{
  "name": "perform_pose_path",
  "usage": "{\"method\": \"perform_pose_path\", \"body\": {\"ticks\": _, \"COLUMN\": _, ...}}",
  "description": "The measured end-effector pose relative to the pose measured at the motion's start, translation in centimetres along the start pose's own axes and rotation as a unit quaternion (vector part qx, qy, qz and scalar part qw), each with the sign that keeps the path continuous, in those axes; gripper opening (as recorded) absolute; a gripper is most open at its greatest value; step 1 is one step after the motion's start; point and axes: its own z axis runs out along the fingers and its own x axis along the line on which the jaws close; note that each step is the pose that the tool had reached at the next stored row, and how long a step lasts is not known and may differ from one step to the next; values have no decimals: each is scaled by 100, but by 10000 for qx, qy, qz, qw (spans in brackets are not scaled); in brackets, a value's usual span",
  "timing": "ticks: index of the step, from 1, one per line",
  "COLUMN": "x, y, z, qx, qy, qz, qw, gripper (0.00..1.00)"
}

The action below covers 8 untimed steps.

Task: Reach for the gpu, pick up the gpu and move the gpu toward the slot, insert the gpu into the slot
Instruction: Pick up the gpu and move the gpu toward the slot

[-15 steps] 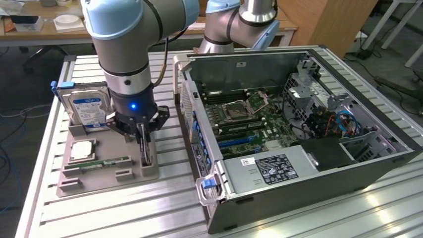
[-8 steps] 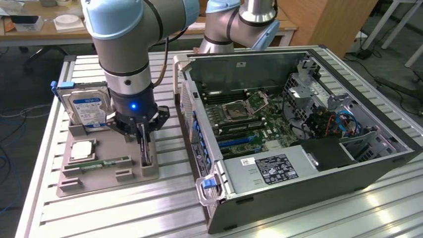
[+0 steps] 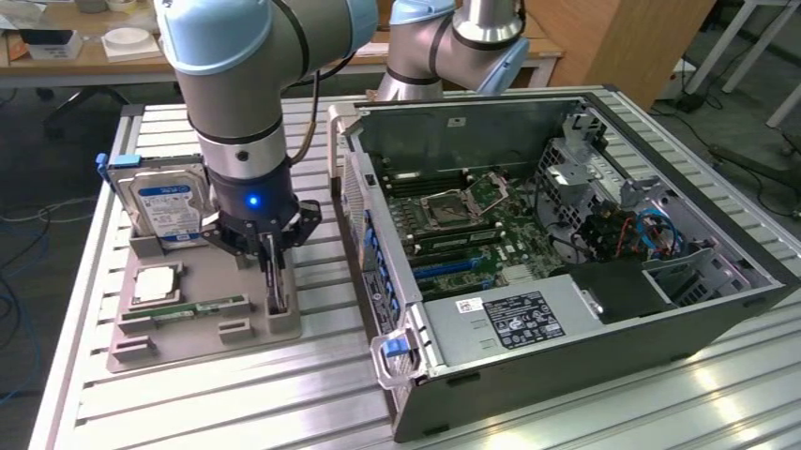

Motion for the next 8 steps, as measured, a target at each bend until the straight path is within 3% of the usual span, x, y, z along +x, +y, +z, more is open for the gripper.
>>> {"method": "perform_pose_path", "body": {"ticks": 3, "x": -1, "y": 2, "z": -41, "qx": -1, "qy": -1, "qz": 0, "qw": 10000, "gripper": 26}}
{"method": "perform_pose_path", "body": {"ticks": 8, "x": -5, "y": 11, "z": -266, "qx": 0, "qy": 0, "qz": -1, "qw": 10000, "gripper": 26}}
